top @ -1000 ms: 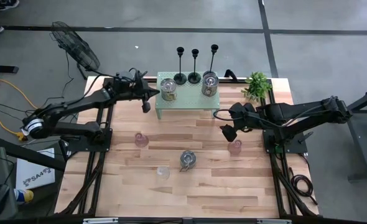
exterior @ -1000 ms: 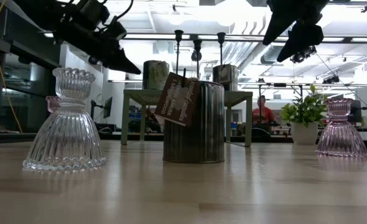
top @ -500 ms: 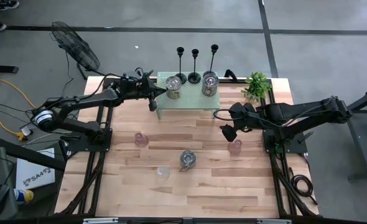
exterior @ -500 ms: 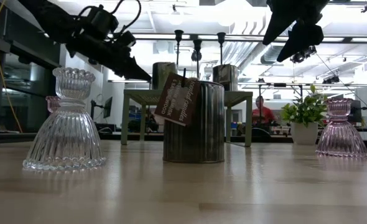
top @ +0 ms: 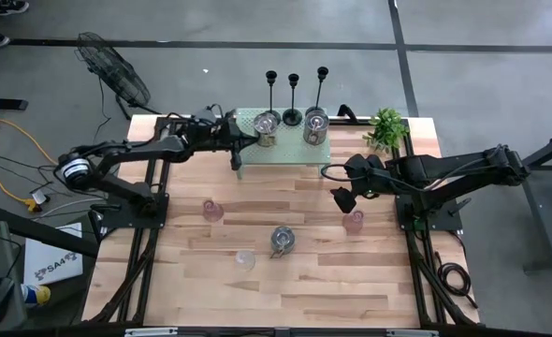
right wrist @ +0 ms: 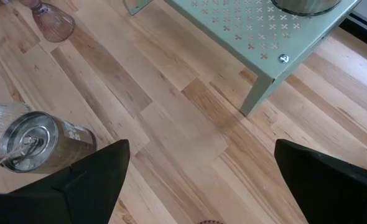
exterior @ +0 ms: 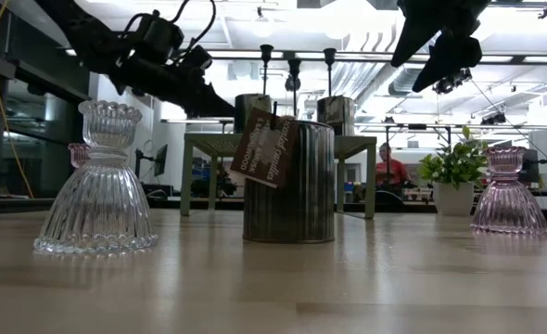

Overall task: Pick & Place candle stick holders
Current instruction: Put the top silver scented candle on the shelf aligned with the silver scented candle

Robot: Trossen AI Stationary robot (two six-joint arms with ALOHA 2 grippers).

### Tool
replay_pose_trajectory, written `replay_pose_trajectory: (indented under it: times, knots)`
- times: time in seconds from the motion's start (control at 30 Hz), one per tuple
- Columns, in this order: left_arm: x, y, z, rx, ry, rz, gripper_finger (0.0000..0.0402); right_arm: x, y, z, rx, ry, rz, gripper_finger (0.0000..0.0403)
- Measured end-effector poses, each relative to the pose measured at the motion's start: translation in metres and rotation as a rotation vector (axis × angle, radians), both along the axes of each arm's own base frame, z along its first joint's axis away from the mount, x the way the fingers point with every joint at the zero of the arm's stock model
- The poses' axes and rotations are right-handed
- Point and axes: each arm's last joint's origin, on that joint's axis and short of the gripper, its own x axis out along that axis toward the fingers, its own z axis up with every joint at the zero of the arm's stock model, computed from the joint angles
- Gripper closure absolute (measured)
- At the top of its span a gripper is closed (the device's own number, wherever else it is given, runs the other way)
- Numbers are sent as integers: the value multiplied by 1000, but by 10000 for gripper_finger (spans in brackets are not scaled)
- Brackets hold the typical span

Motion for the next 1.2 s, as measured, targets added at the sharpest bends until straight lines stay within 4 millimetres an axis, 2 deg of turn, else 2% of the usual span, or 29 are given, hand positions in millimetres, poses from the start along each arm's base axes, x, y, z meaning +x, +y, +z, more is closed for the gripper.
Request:
replay_pose_trajectory:
  times: [0.37, 0.6, 0.9, 1.2]
  knots:
    - [16, -8, -6, 11, -22, 92, 401, 1, 0, 1, -5, -16, -5, 11]
    - [11, -11, -4, -19, 16, 116, 401, 1, 0, 1, -5, -15, -4, 11]
    - [1, -9, 10, 20, -7, 339, 401, 1, 0, 1, -6, -13, -5, 11]
    - [11, -6, -2, -54, -51, 406, 402, 1, -1, 1, -20, -21, -15, 11]
